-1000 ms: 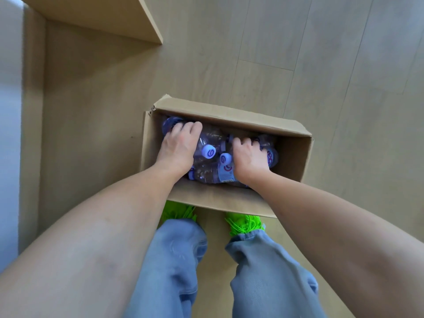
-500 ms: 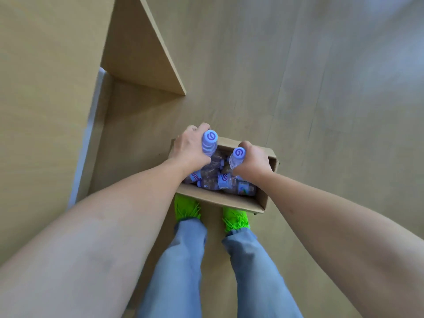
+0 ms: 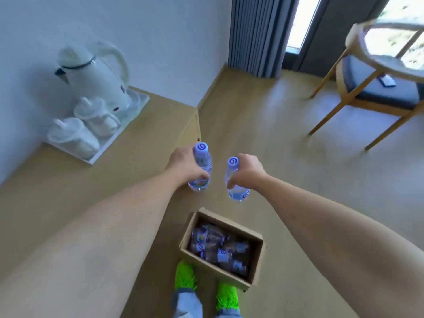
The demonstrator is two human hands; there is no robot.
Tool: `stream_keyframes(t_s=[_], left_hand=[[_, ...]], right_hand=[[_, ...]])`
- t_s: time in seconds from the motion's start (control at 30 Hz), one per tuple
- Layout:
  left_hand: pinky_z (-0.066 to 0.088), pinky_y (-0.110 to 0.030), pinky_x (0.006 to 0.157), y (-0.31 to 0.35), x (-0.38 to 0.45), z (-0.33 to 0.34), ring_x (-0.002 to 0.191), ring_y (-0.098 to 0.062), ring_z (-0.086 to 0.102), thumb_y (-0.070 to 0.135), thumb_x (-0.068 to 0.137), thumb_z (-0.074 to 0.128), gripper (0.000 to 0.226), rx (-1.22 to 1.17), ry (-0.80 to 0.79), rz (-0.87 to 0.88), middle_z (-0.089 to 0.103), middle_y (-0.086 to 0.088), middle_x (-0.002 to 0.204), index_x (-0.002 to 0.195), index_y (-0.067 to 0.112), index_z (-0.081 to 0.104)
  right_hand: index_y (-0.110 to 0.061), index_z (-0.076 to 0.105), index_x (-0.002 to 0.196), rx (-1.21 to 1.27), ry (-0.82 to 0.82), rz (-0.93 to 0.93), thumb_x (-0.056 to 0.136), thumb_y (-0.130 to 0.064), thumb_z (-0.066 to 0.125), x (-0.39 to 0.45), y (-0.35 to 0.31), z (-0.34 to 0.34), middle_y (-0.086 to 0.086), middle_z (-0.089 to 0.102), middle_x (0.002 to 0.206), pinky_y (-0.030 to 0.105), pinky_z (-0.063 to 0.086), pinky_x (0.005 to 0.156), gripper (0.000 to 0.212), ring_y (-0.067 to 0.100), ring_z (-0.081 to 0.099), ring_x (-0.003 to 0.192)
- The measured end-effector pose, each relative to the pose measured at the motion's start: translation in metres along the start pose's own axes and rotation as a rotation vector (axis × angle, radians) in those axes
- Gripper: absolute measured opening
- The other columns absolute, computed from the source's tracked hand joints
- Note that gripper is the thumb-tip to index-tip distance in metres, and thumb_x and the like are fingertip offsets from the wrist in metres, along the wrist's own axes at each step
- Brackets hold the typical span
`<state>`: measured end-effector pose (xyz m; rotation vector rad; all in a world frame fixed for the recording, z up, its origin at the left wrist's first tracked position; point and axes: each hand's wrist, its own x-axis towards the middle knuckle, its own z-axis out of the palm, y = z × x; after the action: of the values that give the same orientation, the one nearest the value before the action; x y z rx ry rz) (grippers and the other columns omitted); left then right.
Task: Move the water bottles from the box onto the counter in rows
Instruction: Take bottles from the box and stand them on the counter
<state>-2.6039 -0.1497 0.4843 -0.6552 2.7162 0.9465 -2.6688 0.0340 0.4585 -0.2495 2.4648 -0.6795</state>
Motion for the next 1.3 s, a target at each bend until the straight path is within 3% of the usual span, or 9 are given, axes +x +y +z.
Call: stream_keyframes(t_s=[0.17, 0.27, 0.4, 0.5, 0.67, 0.8, 1.03, 1.2, 1.3], left_hand=[[0.041, -0.022, 0.053, 0.024, -0.053, -0.102, 0.071, -0.016, 0.061, 0.031, 0.046, 0.084, 0.047, -0.043, 0.193, 0.026, 0.062, 0.005, 0.077, 0.082, 0.025, 0.055], [0.050, -0.025, 0.058, 0.026, -0.089, -0.156, 0.075, -0.015, 0.062, 0.029, 0.045, 0.083, 0.053, -0.040, 0.311, 0.042, 0.064, 0.005, 0.081, 0.091, 0.028, 0.058], [0.045, -0.022, 0.057, 0.013, -0.135, -0.217, 0.073, -0.017, 0.061, 0.029, 0.046, 0.084, 0.047, -0.023, 0.462, 0.030, 0.062, 0.008, 0.077, 0.082, 0.031, 0.053], [0.042, -0.020, 0.060, -0.007, -0.171, -0.255, 0.070, -0.008, 0.058, 0.033, 0.047, 0.084, 0.051, -0.012, 0.547, -0.001, 0.060, 0.014, 0.079, 0.088, 0.035, 0.053], [0.038, -0.018, 0.057, -0.061, -0.241, -0.298, 0.075, -0.014, 0.058, 0.038, 0.047, 0.087, 0.057, 0.006, 0.660, -0.043, 0.057, 0.016, 0.079, 0.092, 0.036, 0.052], [0.042, -0.022, 0.067, -0.119, -0.300, -0.319, 0.082, -0.016, 0.059, 0.044, 0.041, 0.088, 0.067, 0.011, 0.719, -0.136, 0.062, 0.008, 0.090, 0.098, 0.034, 0.055], [0.044, -0.023, 0.071, -0.222, -0.397, -0.332, 0.086, -0.016, 0.060, 0.044, 0.040, 0.089, 0.069, -0.044, 0.783, -0.326, 0.062, 0.009, 0.095, 0.098, 0.034, 0.054], [0.051, -0.025, 0.071, -0.280, -0.448, -0.319, 0.085, -0.014, 0.062, 0.038, 0.038, 0.087, 0.067, -0.093, 0.800, -0.451, 0.064, 0.010, 0.094, 0.099, 0.033, 0.058], [0.048, -0.024, 0.064, -0.306, -0.465, -0.310, 0.080, -0.012, 0.061, 0.037, 0.037, 0.087, 0.066, -0.122, 0.804, -0.509, 0.062, 0.012, 0.091, 0.095, 0.034, 0.056]], right_hand=[[-0.019, 0.042, 0.067, -0.044, 0.066, -0.197, 0.045, -0.021, 0.090, -0.047, -0.096, -0.064, -0.002, 0.049, 0.075, 0.022, 0.038, 0.048, 0.053, 0.019, 0.050, 0.065], [-0.017, 0.042, 0.067, -0.076, 0.075, -0.307, 0.047, -0.022, 0.089, -0.078, -0.148, -0.086, -0.002, 0.049, 0.074, 0.023, 0.040, 0.050, 0.051, 0.019, 0.051, 0.065], [-0.014, 0.051, 0.077, -0.142, 0.071, -0.468, 0.049, -0.024, 0.090, -0.120, -0.215, -0.094, -0.001, 0.051, 0.076, 0.021, 0.039, 0.050, 0.049, 0.017, 0.051, 0.067], [-0.012, 0.053, 0.079, -0.112, 0.071, -0.566, 0.047, -0.022, 0.092, -0.150, -0.257, -0.083, 0.000, 0.052, 0.079, 0.021, 0.039, 0.049, 0.051, 0.017, 0.052, 0.068], [-0.014, 0.049, 0.073, -0.061, 0.037, -0.687, 0.047, -0.017, 0.093, -0.200, -0.320, -0.039, 0.004, 0.050, 0.077, 0.023, 0.041, 0.048, 0.052, 0.021, 0.051, 0.067], [-0.014, 0.047, 0.075, -0.092, -0.041, -0.743, 0.046, -0.019, 0.095, -0.239, -0.363, 0.014, 0.004, 0.047, 0.075, 0.030, 0.051, 0.052, 0.057, 0.021, 0.051, 0.062], [-0.014, 0.051, 0.082, -0.128, -0.160, -0.816, 0.041, -0.022, 0.093, -0.291, -0.414, 0.124, 0.005, 0.055, 0.083, 0.029, 0.053, 0.050, 0.059, 0.023, 0.058, 0.071], [-0.020, 0.043, 0.071, -0.199, -0.255, -0.839, 0.037, -0.030, 0.092, -0.312, -0.432, 0.191, -0.001, 0.051, 0.076, 0.020, 0.040, 0.040, 0.060, 0.014, 0.052, 0.055], [-0.020, 0.045, 0.069, -0.272, -0.288, -0.873, 0.039, -0.032, 0.093, -0.318, -0.440, 0.221, -0.002, 0.051, 0.075, 0.022, 0.042, 0.041, 0.058, 0.014, 0.053, 0.054]])
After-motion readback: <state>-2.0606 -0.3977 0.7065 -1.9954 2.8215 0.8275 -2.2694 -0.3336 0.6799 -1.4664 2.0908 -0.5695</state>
